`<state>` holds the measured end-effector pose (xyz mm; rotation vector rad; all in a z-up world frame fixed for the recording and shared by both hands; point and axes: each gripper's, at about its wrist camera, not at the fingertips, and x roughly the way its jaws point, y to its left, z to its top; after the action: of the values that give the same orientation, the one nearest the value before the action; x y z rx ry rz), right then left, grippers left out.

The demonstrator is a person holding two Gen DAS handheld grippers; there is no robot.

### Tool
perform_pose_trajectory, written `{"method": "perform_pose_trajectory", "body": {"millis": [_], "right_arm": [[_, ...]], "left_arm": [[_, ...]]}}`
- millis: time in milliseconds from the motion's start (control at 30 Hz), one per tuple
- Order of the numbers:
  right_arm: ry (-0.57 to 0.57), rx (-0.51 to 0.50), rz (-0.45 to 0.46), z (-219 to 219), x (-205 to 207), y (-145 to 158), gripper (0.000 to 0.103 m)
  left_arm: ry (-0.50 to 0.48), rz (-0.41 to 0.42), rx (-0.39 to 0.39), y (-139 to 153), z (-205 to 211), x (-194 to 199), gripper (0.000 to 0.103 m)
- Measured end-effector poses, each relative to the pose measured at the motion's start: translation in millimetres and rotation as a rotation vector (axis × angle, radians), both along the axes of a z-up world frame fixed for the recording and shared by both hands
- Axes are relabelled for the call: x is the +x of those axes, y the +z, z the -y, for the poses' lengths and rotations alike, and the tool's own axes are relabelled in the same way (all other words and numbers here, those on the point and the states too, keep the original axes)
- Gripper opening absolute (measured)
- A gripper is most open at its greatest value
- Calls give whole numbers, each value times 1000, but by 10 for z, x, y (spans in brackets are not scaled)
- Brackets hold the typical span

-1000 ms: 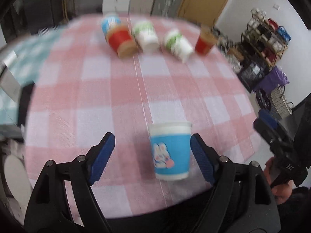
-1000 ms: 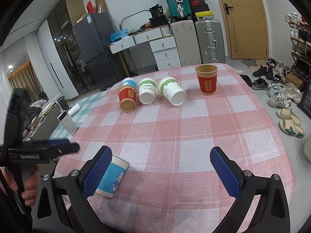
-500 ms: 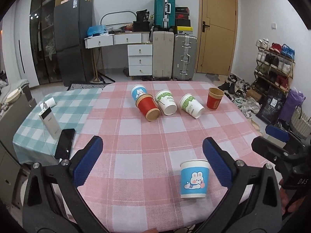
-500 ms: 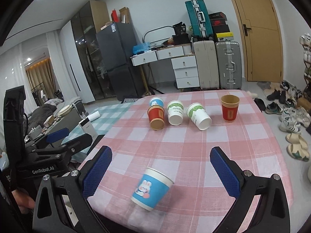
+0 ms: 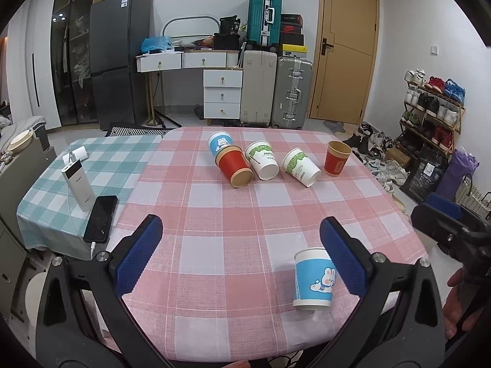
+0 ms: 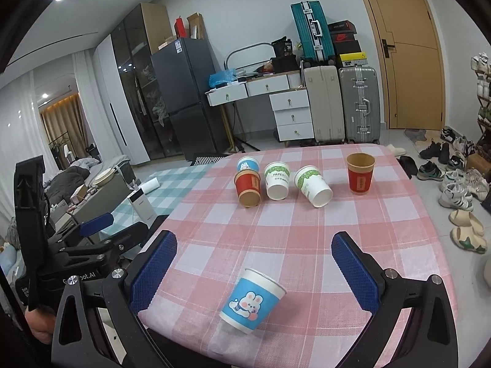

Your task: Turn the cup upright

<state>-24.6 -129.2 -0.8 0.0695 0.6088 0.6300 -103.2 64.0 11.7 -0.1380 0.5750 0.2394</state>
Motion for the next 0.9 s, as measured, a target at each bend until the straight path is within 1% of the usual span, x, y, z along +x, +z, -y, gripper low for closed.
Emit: {"method": "perform_pose_trajectory", "body": {"millis": [33,100,200,333,433,567,667,733,833,900], "right_arm": [[-1,-6,-20,-1,15,-19,103],[-9,-22,-91,-18,102,-123,103],[-4,-21,-270,-31,312,-423,103],[21,45,-554,-1,587,-886,103],[39,96,-685,13,731,-1118,103],[64,132,-790,-46,856,-1264,103],[71,109,-858,-158,953,-1366,103],[87,108,-877,-232,1004,-1389,103],[114,101,-931,-338,1103,-1434,103],[112,78,-967,-395,1163,-1484,102]], "left_arm": [[2,-1,-2,-3,-3,-4,103],[1,-6,-15,-20,-19,-5,103],[11,-23,-28,-87,-55,0,103],[16,-47,-44,-203,-118,29,102],[16,-64,-76,-303,-218,74,102],[23,-75,-99,-406,-337,134,102],[21,-83,-115,-478,-411,187,102],[17,-90,-122,-528,-449,230,102],[26,-100,-124,-582,-516,278,102],[29,-102,-132,-614,-566,305,102]]}}
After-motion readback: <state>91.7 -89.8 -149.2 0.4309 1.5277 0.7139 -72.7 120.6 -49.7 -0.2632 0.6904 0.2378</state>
